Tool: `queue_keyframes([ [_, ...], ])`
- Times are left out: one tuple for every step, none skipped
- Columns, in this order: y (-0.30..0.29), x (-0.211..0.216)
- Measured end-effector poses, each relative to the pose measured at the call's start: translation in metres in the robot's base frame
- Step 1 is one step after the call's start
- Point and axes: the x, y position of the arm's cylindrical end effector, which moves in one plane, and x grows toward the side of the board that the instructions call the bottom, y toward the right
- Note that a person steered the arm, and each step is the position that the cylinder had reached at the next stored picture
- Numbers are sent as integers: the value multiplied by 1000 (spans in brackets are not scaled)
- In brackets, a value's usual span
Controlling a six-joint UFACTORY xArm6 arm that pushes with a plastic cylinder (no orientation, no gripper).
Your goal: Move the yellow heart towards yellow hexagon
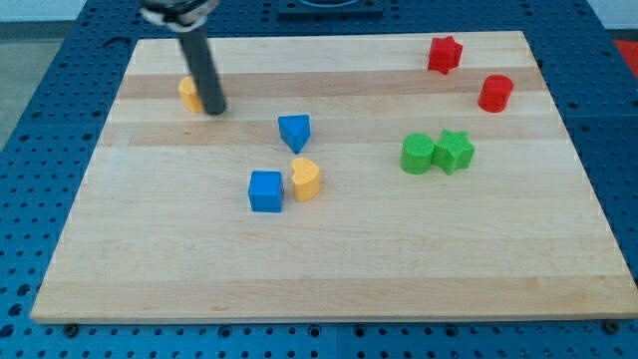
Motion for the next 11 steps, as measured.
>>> queue_keyframes([
  [13,8],
  [14,29],
  [42,20],
  [105,-7],
  [155,2],
  [171,31],
  [172,62],
  [173,94],
  [177,132],
  [167,157],
  [133,147],
])
